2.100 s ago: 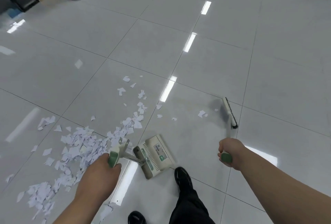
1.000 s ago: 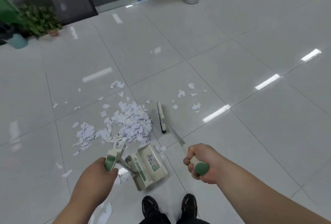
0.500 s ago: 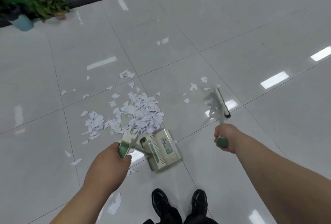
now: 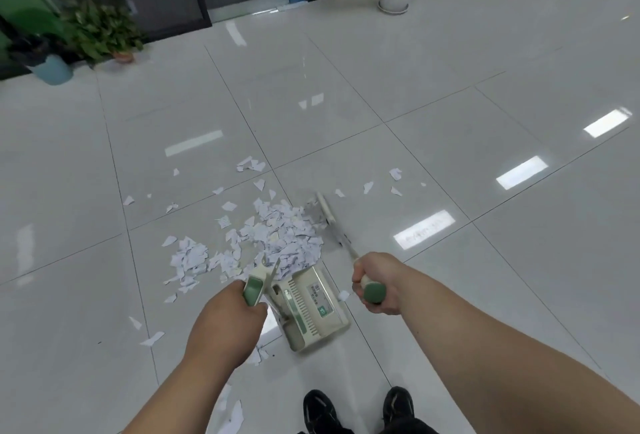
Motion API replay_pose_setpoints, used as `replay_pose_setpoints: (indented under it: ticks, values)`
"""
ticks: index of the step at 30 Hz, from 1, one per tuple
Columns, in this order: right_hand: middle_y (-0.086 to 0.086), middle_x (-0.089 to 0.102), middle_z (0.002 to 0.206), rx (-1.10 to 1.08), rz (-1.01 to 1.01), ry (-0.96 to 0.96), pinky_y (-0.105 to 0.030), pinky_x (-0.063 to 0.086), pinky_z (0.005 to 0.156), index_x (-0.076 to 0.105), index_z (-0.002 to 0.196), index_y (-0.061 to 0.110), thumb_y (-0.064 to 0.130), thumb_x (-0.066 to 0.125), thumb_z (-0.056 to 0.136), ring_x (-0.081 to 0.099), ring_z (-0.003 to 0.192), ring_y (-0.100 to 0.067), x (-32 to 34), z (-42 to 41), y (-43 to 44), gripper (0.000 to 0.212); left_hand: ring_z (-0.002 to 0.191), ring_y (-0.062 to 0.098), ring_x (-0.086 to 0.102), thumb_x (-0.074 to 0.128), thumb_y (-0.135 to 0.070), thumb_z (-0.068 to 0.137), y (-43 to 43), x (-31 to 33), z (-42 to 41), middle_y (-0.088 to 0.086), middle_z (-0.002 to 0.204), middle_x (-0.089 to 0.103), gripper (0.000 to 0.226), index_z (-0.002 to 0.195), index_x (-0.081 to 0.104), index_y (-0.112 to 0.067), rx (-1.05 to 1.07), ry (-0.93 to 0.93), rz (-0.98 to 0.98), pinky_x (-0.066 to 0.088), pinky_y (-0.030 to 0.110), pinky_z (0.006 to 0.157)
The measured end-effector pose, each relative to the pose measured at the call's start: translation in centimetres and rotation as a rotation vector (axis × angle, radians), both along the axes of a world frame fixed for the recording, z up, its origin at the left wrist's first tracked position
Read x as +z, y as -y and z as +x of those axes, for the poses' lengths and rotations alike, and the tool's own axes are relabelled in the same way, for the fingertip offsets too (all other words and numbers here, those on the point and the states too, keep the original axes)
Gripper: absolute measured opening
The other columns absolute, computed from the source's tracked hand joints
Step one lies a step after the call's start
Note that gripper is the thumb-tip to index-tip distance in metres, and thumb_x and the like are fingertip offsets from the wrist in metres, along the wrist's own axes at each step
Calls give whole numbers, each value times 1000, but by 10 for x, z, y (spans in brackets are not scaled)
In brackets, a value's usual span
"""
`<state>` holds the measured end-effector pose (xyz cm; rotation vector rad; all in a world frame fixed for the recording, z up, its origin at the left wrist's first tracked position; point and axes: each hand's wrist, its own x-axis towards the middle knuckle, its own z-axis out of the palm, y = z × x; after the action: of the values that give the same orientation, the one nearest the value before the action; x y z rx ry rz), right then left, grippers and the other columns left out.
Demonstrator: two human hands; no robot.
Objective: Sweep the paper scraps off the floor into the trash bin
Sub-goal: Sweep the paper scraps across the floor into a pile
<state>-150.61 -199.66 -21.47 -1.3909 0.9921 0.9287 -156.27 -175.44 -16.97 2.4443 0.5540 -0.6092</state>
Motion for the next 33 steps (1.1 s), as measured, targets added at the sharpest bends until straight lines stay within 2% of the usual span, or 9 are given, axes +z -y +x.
replay_pose_setpoints:
  ticks: [4, 7, 11, 16, 20, 24, 29, 33]
  values:
    - [-9, 56, 62, -40, 14, 31, -21, 42, 44, 57, 102, 10, 0, 50, 80, 49, 41, -16, 39, -2, 14, 25, 64, 19, 56, 57, -22, 93, 1, 11, 9, 1, 71, 61, 14, 81, 56, -16, -18, 34, -28, 36, 30, 54]
    - [-10, 57, 64, -43, -35, 51, -21, 41, 44, 57, 99, 8, 0, 51, 78, 48, 43, -17, 55, -4, 32, 23, 63, 17, 54, 57, -21, 93, 5, 14, 10, -1, 70, 59, 15, 78, 53, -18, -13, 59, -64, 34, 30, 53]
    - [-10, 57, 65, -56, -122, 77, -23, 41, 46, 56, 92, 7, -1, 51, 77, 48, 45, -17, 62, -4, 67, 18, 63, 16, 53, 57, -21, 93, 18, 15, 15, -1, 71, 59, 16, 79, 53, -17, -21, 80, -65, 33, 30, 53]
    - [-10, 56, 68, -93, -208, 88, -22, 43, 45, 56, 96, 8, -2, 50, 76, 50, 43, -18, 56, 15, 124, 23, 65, 17, 56, 58, -22, 93, 51, 14, 36, -1, 74, 61, 14, 80, 54, -19, -1, 98, -82, 35, 30, 53]
    - [-8, 53, 63, -112, -230, 86, -20, 43, 44, 52, 92, 13, -2, 49, 76, 48, 37, -18, 46, 49, 182, 21, 67, 19, 58, 55, -23, 94, 92, 7, 64, -1, 73, 62, 13, 81, 54, -20, 8, 92, -56, 38, 30, 54]
    - [-10, 55, 69, -117, -255, 49, -20, 44, 44, 54, 94, 13, -1, 49, 79, 50, 36, -18, 26, 103, 250, 21, 67, 21, 59, 53, -23, 94, 143, -3, 101, 0, 73, 62, 12, 82, 56, -20, 52, 59, -18, 41, 31, 56]
    - [-11, 58, 81, -30, -290, 4, -21, 49, 47, 57, 108, 14, -2, 51, 81, 57, 52, -20, 0, 180, 342, 33, 69, 17, 57, 54, -21, 94, 218, -6, 140, -1, 75, 61, 10, 83, 55, -22, 145, -1, 32, 37, 30, 56]
    - [-11, 57, 91, 37, -265, -23, -20, 49, 46, 54, 107, 15, -1, 51, 84, 57, 56, -20, -13, 227, 382, 28, 66, 18, 55, 57, -20, 93, 264, -5, 159, 1, 73, 61, 12, 81, 55, -17, 258, -27, 61, 37, 31, 56]
